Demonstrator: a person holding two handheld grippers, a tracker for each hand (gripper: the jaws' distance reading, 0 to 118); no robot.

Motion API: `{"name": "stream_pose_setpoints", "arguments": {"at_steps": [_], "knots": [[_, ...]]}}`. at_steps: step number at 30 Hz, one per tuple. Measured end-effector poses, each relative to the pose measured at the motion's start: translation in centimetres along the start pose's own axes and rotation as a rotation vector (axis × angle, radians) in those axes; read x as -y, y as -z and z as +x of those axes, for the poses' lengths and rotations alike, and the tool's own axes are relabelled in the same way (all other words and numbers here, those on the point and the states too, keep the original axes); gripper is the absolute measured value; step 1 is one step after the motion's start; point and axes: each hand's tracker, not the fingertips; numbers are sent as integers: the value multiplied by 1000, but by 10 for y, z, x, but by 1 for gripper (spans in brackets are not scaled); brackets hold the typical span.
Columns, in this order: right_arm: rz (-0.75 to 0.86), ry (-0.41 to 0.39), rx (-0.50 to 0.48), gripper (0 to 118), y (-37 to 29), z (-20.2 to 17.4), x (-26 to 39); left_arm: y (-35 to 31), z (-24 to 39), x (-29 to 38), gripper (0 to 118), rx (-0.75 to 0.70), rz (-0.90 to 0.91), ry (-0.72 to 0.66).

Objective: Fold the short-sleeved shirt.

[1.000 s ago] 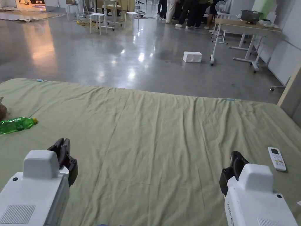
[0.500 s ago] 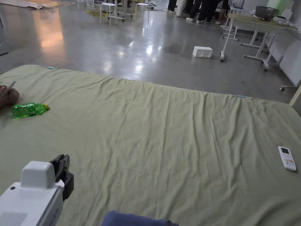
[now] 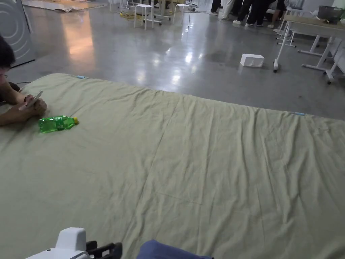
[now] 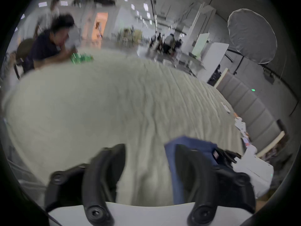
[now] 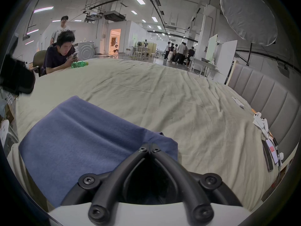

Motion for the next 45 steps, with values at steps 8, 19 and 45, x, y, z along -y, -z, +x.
{"name": "stream_pose_setpoints", "arguments": {"at_steps": [8, 19, 45], "knots": [[-9, 4, -9, 0, 20, -3, 20, 62, -48, 1, 89, 502, -287, -336], [-23, 8, 3, 0, 23, -4, 22, 120, -31, 14, 93, 654, -337, -392], [194, 24, 75, 0, -11, 75, -52, 35, -41, -86, 22, 579, -354, -576]]}}
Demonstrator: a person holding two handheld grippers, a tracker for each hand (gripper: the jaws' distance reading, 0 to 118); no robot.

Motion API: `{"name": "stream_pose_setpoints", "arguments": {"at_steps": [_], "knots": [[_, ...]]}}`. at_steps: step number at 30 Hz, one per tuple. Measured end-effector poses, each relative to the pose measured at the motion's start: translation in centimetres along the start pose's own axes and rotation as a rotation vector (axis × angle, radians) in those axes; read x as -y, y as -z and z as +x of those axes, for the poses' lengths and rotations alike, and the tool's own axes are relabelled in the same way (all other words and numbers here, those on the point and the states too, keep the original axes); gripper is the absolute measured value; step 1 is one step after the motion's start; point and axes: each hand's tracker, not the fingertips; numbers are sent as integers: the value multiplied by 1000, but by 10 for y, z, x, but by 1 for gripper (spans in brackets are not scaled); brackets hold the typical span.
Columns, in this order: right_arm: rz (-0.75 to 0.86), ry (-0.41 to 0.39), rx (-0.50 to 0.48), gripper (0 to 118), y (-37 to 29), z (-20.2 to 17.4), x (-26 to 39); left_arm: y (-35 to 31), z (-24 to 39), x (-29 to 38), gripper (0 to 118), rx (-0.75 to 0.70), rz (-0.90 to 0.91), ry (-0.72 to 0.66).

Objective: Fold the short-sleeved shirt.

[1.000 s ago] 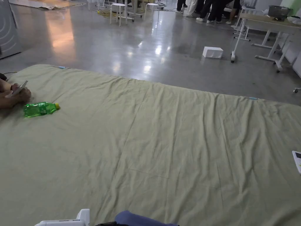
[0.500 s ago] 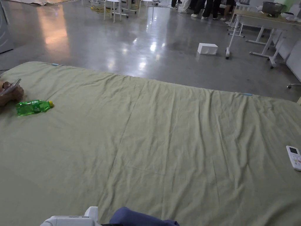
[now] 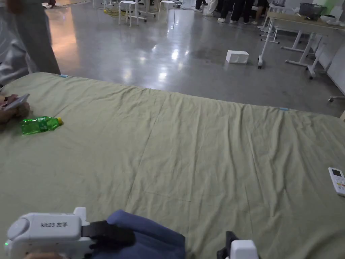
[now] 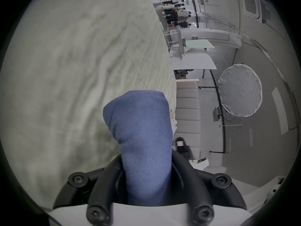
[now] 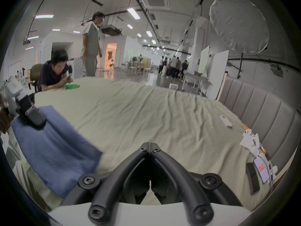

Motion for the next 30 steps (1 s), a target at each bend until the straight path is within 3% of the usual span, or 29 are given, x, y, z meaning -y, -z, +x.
{"name": "stream_pose_setpoints", "arguments": {"at_steps": [7, 14, 19, 26, 27, 29, 30], "knots": [[113, 55, 88, 0, -6, 64, -61, -90, -23, -65, 22, -171, 103, 109], [138, 71, 203, 0, -14, 113, -81, -183, -32, -97, 22, -315, 180, 164], [146, 57, 252, 0, -28, 127, -90, -244, -57, -127, 22, -461, 230, 192], [139, 44, 262, 0, -28, 125, -93, -274, -88, -167, 23, -692, 205, 205], [133, 48, 256, 0, -28, 124, -92, -261, -76, -152, 26, -731, 201, 209], [127, 50, 249, 0, -28, 120, -90, -252, -76, -152, 44, -823, 187, 232], [125, 47, 244, 0, -27, 117, -90, -249, -75, -152, 63, -883, 189, 263]]}}
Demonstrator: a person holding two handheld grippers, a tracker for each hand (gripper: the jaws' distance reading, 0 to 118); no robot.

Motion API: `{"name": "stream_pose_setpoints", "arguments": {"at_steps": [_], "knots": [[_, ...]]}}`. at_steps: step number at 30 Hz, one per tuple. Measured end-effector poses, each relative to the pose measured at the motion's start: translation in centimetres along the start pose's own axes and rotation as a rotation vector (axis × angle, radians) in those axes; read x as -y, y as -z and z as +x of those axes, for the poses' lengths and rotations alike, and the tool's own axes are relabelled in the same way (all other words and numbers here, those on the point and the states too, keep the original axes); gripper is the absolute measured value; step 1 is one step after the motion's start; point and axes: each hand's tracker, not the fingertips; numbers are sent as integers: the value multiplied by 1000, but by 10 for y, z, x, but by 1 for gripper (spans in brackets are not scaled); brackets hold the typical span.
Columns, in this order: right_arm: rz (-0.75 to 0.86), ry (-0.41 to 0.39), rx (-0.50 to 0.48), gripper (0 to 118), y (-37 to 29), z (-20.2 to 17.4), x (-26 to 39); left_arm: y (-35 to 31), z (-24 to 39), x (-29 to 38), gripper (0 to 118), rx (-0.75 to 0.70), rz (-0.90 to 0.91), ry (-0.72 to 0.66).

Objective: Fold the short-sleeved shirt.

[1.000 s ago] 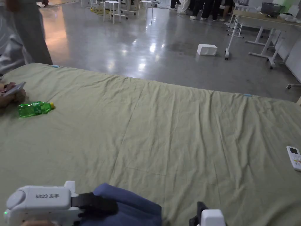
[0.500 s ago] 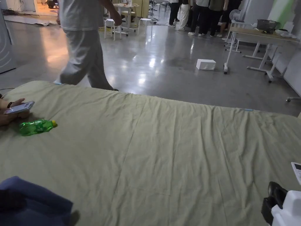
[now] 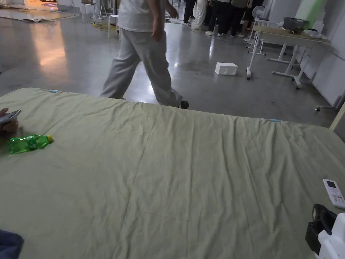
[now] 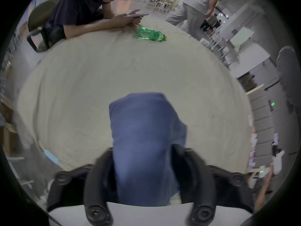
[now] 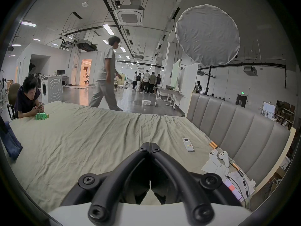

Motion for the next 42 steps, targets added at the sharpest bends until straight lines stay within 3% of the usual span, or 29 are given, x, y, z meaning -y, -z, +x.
{"name": "stream_pose_setpoints", "arguments": {"at_steps": [1, 8, 17, 23, 28, 31, 33, 34, 42], "knots": [[0, -3, -5, 0, 0, -2, 0, 12, -7, -18, 73, -58, 12, 37], [-11, 1, -37, 0, 5, -7, 7, -9, 10, -14, 74, -308, 186, 102], [-7, 54, -55, 0, 10, -11, 21, -12, 141, 53, 73, -158, 611, 151], [-18, 79, -70, 0, 9, -19, 25, 16, 264, 132, 72, -116, 766, 359], [-13, 81, -80, 0, 5, -22, 23, 32, 325, 162, 57, -101, 893, 451], [-9, 85, -75, 0, 4, -24, 22, 27, 357, 172, 22, -123, 953, 464], [-1, 101, -63, 0, 5, -24, 21, 20, 378, 178, 14, -137, 1004, 464], [4, 110, -59, 0, 5, -24, 20, 18, 385, 180, 3, -120, 996, 447], [48, 136, -44, 0, 10, -29, 17, 11, 415, 190, 3, -57, 1018, 408]]}}
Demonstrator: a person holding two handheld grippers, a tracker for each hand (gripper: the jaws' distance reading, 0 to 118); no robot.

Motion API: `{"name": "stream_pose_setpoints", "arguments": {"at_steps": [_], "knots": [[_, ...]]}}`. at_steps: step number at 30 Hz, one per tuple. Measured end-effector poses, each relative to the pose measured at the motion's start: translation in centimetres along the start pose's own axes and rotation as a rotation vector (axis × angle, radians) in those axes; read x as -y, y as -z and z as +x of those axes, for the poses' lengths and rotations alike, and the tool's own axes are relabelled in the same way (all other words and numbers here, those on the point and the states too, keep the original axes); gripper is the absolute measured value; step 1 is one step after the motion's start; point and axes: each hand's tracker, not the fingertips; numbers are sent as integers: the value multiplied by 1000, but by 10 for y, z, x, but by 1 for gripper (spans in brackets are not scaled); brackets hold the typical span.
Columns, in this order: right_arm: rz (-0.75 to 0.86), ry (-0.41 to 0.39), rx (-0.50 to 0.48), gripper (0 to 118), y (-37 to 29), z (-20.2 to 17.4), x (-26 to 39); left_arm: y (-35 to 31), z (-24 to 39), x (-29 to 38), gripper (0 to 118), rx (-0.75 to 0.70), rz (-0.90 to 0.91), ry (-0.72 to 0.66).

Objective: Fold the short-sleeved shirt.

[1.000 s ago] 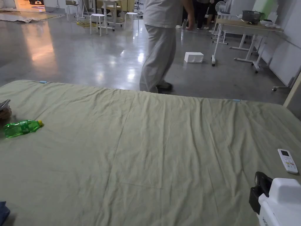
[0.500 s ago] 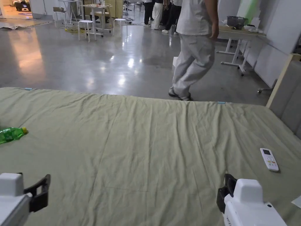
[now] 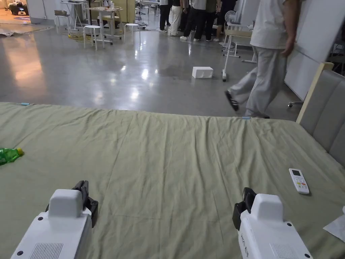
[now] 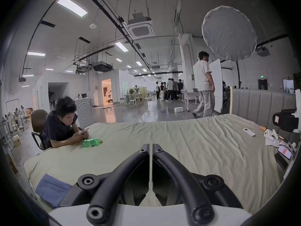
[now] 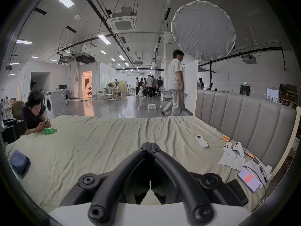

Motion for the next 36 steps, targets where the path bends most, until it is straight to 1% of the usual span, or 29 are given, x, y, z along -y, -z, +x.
{"name": "stream_pose_setpoints", "arguments": {"at_steps": [2, 3, 5, 7, 15, 20, 21, 22, 23, 24, 25, 26, 27, 28, 29, 30, 31, 34, 36], "knots": [[10, -2, -7, 0, -4, -1, -2, -1, -2, -2, 3, 18, -11, -51], [12, -5, -10, 0, -5, -2, -4, -3, -2, -4, 3, 31, -7, -54], [24, -16, -10, 0, -6, -2, -5, 0, -1, -2, 3, 10, -6, -12], [32, -29, -13, 0, -6, -3, -6, 2, -4, -2, 3, 17, -16, -23], [10, 0, -20, 0, -6, -7, -4, 5, -5, -3, 3, -6, -13, -31], [15, -7, -19, 1, -2, -9, -5, 4, -8, -6, 3, 2, -7, -24], [18, -5, -20, 8, -2, -9, -5, 4, -9, -6, 5, 18, -11, -24], [20, 4, -32, 25, -1, -8, -6, 4, -10, -6, 10, 23, -12, -31], [15, 5, -37, 47, -1, -7, -6, 4, -11, -5, 18, 23, -12, -36], [7, 6, -40, 70, 0, -7, -6, 4, -12, -5, 30, 23, -14, -42], [8, 9, -43, 78, 0, -7, -5, 3, -14, -5, 42, 32, -10, -51], [12, 9, -46, 83, 2, -7, -4, 3, -15, -6, 59, 36, -7, -55], [20, 7, -42, 89, 2, -7, -3, 0, -13, -7, 80, 36, -4, -55], [28, -1, -34, 95, 1, -8, -2, 0, -13, -7, 90, 32, 4, -47], [36, -9, -28, 101, 1, -8, -1, -1, -12, -7, 97, 19, 13, -37], [44, -12, -27, 106, -2, -9, -2, -3, -12, -6, 101, 4, 26, -24], [52, -15, -24, 109, -4, -9, -2, -5, -10, -9, 102, 3, 31, -18], [76, -11, -28, 115, -5, -9, -2, -7, -10, -11, 105, -1, 31, -12], [80, -6, -23, 117, -6, -9, -3, -4, -11, -12, 106, -12, 30, -15]]}}
